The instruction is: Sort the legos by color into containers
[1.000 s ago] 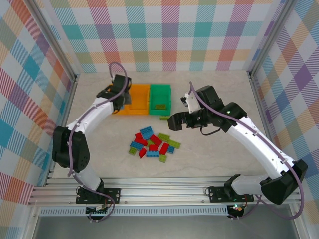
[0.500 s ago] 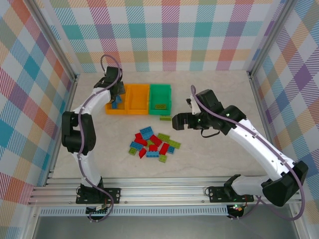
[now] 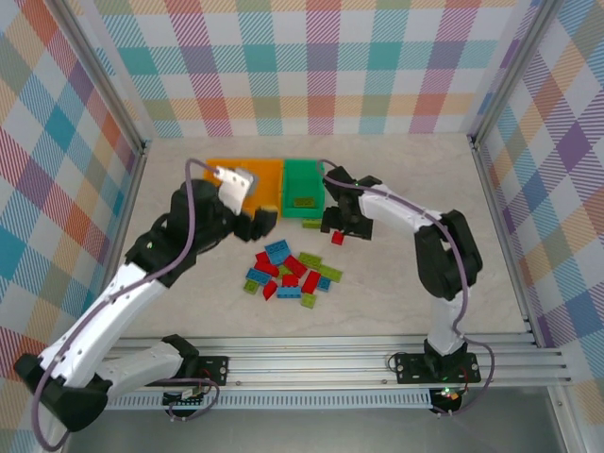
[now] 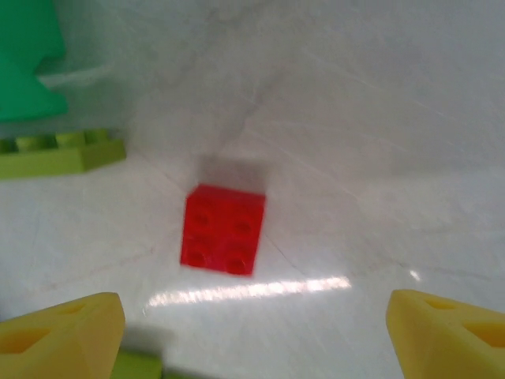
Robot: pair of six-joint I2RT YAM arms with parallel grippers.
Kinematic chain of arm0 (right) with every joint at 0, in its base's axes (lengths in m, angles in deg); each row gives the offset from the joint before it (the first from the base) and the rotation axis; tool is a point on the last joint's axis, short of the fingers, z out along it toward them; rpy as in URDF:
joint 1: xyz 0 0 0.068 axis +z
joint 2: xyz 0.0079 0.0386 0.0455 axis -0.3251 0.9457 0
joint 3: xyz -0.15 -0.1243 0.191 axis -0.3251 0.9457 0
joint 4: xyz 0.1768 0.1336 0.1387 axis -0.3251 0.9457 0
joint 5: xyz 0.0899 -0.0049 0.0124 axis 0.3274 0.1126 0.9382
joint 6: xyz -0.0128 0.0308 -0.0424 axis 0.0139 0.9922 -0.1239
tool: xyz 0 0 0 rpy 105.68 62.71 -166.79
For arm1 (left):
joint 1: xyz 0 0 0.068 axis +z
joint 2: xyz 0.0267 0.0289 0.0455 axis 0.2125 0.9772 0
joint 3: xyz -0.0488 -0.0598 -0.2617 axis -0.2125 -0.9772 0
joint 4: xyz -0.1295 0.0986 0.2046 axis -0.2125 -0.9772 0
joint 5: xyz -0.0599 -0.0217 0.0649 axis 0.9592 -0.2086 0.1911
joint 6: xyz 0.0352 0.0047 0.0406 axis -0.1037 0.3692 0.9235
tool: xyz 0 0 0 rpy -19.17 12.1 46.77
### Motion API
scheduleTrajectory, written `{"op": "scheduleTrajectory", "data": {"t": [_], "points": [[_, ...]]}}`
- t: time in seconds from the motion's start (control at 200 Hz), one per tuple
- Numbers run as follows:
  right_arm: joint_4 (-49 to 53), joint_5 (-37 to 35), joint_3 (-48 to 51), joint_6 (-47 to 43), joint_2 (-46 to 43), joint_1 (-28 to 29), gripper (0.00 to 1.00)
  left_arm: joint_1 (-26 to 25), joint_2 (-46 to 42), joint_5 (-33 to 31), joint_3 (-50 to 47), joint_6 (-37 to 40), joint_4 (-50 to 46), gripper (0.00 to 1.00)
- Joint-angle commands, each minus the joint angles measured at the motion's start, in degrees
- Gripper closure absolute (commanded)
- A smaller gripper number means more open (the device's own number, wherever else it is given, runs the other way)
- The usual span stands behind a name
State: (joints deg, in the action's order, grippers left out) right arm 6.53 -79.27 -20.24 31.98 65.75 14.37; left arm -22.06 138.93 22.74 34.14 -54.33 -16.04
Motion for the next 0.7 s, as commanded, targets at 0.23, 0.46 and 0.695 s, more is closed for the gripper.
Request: {"op": "scheduleTrajectory", "data": {"t": [0.23, 0.46, 0.695], "points": [[-0.1, -1.9, -6.4, 6.8, 9.8, -0.2, 0.37, -2.5, -15.2, 19.8, -17.1, 38.4, -15.9, 0.00], [-0.8, 0.4, -3.8, 8.6, 7.8, -0.3, 0.60, -2.5, -15.4, 18.7, -20.6, 40.7, -13.2, 0.00], [-7.5, 2.6, -4.4, 4.2, -4.1, 2.9, 0.75, 2.2, -23.0, 11.0, -25.6, 32.4, 1.7, 0.00]]}}
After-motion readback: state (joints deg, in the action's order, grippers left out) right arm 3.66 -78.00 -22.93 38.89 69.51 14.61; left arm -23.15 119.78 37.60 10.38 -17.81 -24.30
